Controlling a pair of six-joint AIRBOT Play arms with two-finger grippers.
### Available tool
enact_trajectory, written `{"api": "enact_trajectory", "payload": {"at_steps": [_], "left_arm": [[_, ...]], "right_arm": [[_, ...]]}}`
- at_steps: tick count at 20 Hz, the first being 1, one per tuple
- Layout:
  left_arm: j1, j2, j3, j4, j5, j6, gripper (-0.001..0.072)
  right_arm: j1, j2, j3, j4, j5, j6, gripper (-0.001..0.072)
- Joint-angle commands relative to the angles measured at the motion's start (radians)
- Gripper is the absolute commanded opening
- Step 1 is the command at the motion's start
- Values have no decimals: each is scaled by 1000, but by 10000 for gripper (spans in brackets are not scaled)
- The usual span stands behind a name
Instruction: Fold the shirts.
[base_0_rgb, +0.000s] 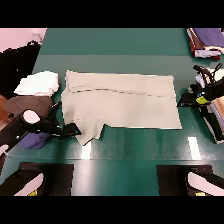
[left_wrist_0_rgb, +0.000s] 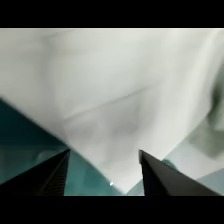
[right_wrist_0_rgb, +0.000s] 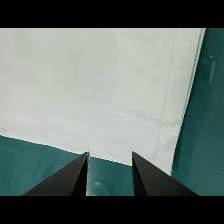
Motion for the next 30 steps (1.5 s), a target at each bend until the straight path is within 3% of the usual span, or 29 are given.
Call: {"api": "enact_trajectory", "payload": {"at_steps": [1, 3, 4, 9, 10, 11, 12, 13, 14, 18, 19, 21, 24, 27, 30], "left_arm": [[-33, 4, -29, -26, 145, -29, 523], [-33, 4, -29, -29, 146, -43, 134], [-33, 6, -29, -30, 146, -43, 25], [-33, 12, 51, -29, 79, -12, 27], [-33, 12, 76, -29, 69, -3, 27], [-33, 12, 96, -29, 67, 8, 27], [-33, 12, 112, -29, 68, 12, 27], [-33, 12, 122, -29, 68, 12, 27], [-33, 12, 127, -29, 69, 12, 26], [-33, 12, 126, -25, 72, 12, 27], [-33, 12, 126, -25, 73, 12, 27], [-33, 12, 126, -25, 76, 12, 27], [-33, 12, 126, -23, 47, 13, 26], [-34, 24, 138, 13, -60, 12, 25], [-34, 169, 138, 54, -141, -23, 24]], "right_arm": [[-44, 3, -3, 62, 15, -11, 316], [-81, 3, -3, 71, 30, -21, 315], [-104, 3, -4, 69, 44, -29, 315], [-278, 35, -180, 67, 16, -56, 317], [-316, 39, -231, 68, 2, -61, 390], [-359, 33, -278, 72, -11, -61, 529], [-389, 19, -316, 80, -24, -61, 530], [-412, 1, -352, 89, -41, -63, 514], [-426, -20, -386, 124, -55, -94, 440], [-430, -84, -445, 283, -148, -150, 417], [-429, -90, -446, 288, -161, -150, 362], [-429, -100, -446, 286, -162, -150, 349], [-430, -99, -444, 285, -125, -214, 20], [-430, -46, -443, 273, -83, -245, 18], [-430, 108, -443, 200, -23, -243, 18]]}}
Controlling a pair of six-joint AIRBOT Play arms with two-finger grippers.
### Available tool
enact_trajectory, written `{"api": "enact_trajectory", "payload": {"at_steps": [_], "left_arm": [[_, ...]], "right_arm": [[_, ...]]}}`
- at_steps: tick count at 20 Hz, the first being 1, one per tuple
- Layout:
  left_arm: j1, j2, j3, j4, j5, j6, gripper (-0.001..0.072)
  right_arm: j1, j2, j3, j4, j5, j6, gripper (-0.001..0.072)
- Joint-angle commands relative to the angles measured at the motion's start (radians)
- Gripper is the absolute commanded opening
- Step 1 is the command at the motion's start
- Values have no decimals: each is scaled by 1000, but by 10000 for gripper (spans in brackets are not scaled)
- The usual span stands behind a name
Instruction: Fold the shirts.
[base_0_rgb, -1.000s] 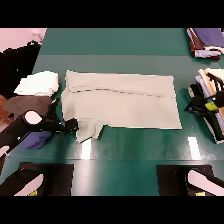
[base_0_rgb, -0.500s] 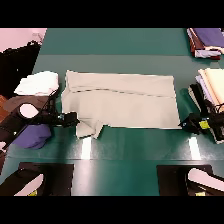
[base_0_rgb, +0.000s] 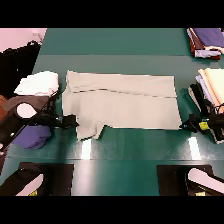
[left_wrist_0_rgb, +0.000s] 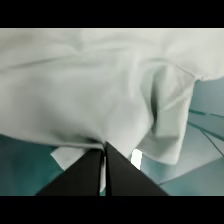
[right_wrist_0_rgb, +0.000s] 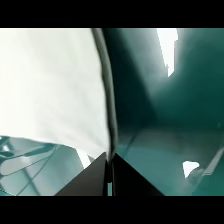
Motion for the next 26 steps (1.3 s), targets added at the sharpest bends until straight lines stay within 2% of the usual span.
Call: {"api": "enact_trajectory", "payload": {"at_steps": [1, 3, 5, 8, 11, 12, 15, 19, 22, 26], "left_arm": [[0, 146, 3, 48, -130, -50, 24], [0, 261, 3, 42, -242, -84, 24], [0, 346, 4, 13, -352, -162, 24], [0, 372, 68, 29, -415, -206, 25], [0, 311, 156, 121, -305, -194, 25], [0, 268, 180, 151, -262, -149, 25], [0, 86, 229, 193, -114, -77, 26], [0, -198, 333, 222, 101, -46, 26], [1, -375, 464, 230, 193, -40, 27], [1, -503, 568, 230, 245, -40, 27]], "right_arm": [[-1, 158, 0, -73, 80, -15, 18], [-7, 285, 0, -117, 129, -15, 18], [-16, 378, 12, -139, 182, 0, 17], [-9, 424, 102, -180, 222, 66, 17], [72, 348, 228, -179, 209, 91, 17], [118, 304, 270, -180, 185, 96, 18], [235, 148, 392, -180, 64, 132, 17], [323, -106, 565, -178, -10, 158, 18], [335, -262, 681, -167, -12, 189, 18], [333, -400, 790, -90, -11, 188, 35]]}}
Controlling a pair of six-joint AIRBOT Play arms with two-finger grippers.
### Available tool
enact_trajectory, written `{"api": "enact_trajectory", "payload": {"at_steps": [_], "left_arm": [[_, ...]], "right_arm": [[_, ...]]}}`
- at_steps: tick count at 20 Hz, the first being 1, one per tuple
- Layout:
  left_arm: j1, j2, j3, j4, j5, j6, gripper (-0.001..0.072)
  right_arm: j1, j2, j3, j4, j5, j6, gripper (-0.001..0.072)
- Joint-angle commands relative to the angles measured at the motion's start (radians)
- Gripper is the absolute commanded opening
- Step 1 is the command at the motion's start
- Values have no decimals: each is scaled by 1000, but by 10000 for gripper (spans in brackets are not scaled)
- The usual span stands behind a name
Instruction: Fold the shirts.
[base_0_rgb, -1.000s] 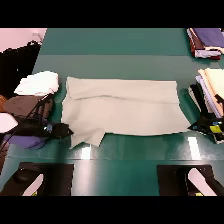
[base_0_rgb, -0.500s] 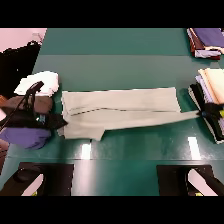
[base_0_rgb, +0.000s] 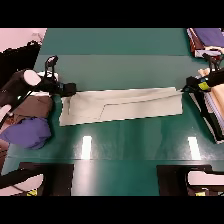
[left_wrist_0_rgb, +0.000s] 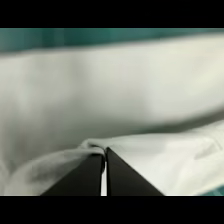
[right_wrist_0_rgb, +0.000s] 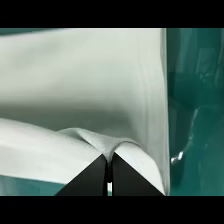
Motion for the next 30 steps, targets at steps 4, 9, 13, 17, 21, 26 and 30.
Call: {"api": "enact_trajectory", "payload": {"at_steps": [4, 9, 13, 17, 21, 26, 30], "left_arm": [[1, -108, 100, 8, 57, 11, 29], [1, -108, 134, 8, -43, 51, 59], [1, -111, 134, 40, -28, 51, 58], [1, -111, 134, 38, -4, 50, 60], [1, -111, 134, 40, -38, 49, 720], [1, -109, 136, 42, 17, 61, 701], [1, -108, 138, -140, -2, 79, 311]], "right_arm": [[-18, -168, 131, 95, 29, -13, 419], [-109, -167, 130, 91, 121, -49, 419], [-156, -167, 130, 91, 156, -51, 417], [-156, -167, 130, 91, 161, -55, 418], [-156, -167, 42, 92, 158, -78, 514], [-154, -167, -109, 144, 81, -120, 513], [-151, -168, -198, 246, -26, -145, 509]]}}
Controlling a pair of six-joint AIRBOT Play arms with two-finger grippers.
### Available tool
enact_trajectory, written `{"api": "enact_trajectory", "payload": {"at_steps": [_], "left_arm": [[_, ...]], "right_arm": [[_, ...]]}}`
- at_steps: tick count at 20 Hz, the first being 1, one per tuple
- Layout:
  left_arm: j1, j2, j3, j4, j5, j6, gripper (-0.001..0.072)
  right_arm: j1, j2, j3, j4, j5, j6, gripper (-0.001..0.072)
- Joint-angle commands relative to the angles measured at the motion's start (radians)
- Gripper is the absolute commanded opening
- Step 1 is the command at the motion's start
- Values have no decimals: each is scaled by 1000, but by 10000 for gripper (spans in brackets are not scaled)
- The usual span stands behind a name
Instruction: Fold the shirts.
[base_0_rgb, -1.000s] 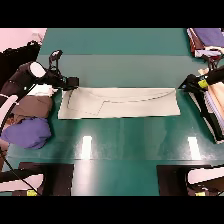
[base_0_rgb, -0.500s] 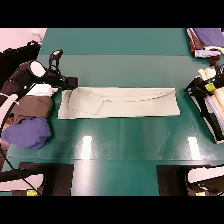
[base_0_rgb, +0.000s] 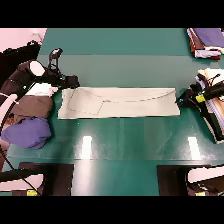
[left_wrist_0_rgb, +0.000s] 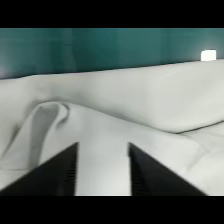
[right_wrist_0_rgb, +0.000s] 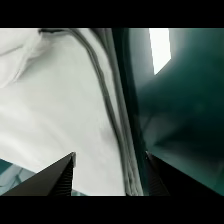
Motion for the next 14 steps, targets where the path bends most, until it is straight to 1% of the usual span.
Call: {"api": "enact_trajectory", "payload": {"at_steps": [1, 3, 4, 5, 6, 7, 8, 11, 14], "left_arm": [[0, 1, 2, -179, -5, 47, 307], [-1, 0, 1, -280, -7, 106, 306], [-1, -2, 1, -321, -9, 125, 261], [-1, -2, 1, -351, -14, 143, 75], [-4, -2, 1, -373, -18, 171, 29], [-16, -2, 1, -380, -16, 173, 27], [-34, -2, 1, -379, -17, 173, 27], [-136, -27, 3, -378, 19, 173, 26], [-249, -150, 79, -377, 37, 169, 26]], "right_arm": [[6, -1, -74, 92, -87, -31, 508], [29, -2, -93, 98, -108, -37, 495], [49, -2, -100, 100, -124, -47, 428], [66, -2, -100, 100, -138, -63, 359], [84, 0, -96, 101, -151, -85, 260], [97, 4, -84, 100, -154, -97, 118], [106, 8, -66, 101, -151, -100, 19], [122, 62, 32, 102, -76, -97, 17], [169, 148, 164, 102, 10, -24, 17]]}}
